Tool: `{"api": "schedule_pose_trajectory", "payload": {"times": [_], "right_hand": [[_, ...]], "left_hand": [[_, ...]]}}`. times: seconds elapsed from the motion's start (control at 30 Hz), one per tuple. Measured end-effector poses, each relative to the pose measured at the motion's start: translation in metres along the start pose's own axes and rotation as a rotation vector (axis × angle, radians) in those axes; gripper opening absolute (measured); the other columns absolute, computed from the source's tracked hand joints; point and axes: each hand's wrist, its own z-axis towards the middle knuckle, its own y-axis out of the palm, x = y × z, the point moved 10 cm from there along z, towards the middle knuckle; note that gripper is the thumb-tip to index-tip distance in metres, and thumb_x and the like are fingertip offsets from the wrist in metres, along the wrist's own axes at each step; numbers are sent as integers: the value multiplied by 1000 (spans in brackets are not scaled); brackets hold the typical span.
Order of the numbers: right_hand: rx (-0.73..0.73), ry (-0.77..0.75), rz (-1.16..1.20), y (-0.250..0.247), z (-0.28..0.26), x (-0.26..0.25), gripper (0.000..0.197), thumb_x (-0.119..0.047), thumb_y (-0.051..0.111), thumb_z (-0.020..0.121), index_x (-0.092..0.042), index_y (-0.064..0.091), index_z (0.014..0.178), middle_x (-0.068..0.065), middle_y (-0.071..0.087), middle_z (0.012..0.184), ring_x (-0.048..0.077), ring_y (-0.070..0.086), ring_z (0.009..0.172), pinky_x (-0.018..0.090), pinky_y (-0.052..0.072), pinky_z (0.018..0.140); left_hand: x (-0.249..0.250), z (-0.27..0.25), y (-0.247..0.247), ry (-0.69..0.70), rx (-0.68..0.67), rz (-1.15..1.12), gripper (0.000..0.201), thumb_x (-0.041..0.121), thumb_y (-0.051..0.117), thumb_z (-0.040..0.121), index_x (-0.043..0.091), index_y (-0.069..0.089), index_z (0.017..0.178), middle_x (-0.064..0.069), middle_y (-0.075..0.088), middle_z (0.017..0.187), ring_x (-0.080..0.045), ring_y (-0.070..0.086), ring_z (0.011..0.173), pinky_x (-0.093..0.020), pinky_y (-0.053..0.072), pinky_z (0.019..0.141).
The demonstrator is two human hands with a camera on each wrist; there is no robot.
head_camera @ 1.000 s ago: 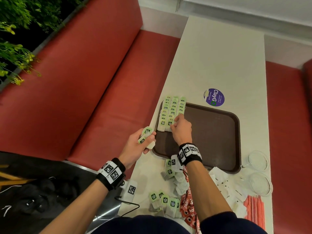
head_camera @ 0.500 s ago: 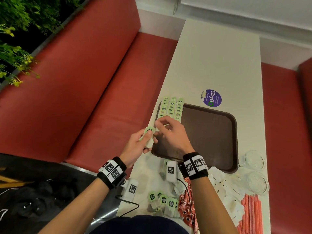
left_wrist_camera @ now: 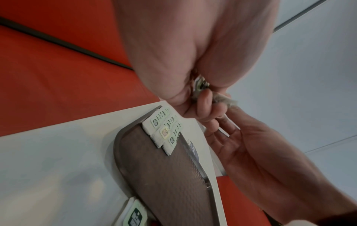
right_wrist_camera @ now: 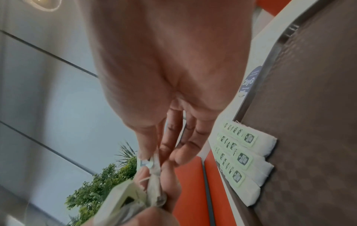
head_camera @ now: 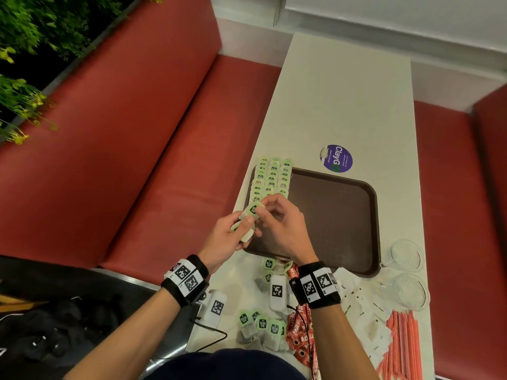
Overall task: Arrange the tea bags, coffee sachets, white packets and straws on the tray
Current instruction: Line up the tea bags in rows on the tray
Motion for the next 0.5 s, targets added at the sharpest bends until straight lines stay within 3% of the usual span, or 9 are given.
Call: {"api": "schedule_pose_trajectory", "payload": {"times": [0.1,0.2,0.3,0.4,0.5], "right_hand": [[2,4,-52,-8,2,7,14,-23,82,98,-22,73,109,-7,80,96,7,76,92,16,55,82],[176,20,-59,-44,11,14,18,-22,83,97,-22,72,111,-8,79,99,5,75,94,17,57,83],[278,33,-180,-78,25,29,17,-20,82,97,-21,71,110,-11,78,98,-1,73,91,15,57,83],[197,91,-370,-87,43,60,19,-17,80,98,-23,68,111,-11,75,98,-1,71,91,25,60,88],[-17,153,-524,-69,57,90,20,-19,80,98,-25,65,111,-9,73,98,15,70,98,37,58,93]], "left_hand": [[-3,0,0,2,-5,17,24,28,58,112,9,71,120,-24,74,99,-21,48,65,-20,40,54],[-5,0,-4,19,5,30,22,25,60,111,8,70,121,-20,76,97,-23,54,66,-29,40,55],[-8,-1,-11,15,36,28,20,23,62,110,9,70,121,-19,77,100,-27,64,74,-32,50,62],[-13,-2,-17,-11,64,-5,22,21,64,109,6,68,124,-20,77,106,-27,70,82,-33,56,69],[-17,-3,-21,-28,79,-36,23,17,64,108,5,66,127,-20,78,110,-26,72,87,-33,58,74]]}}
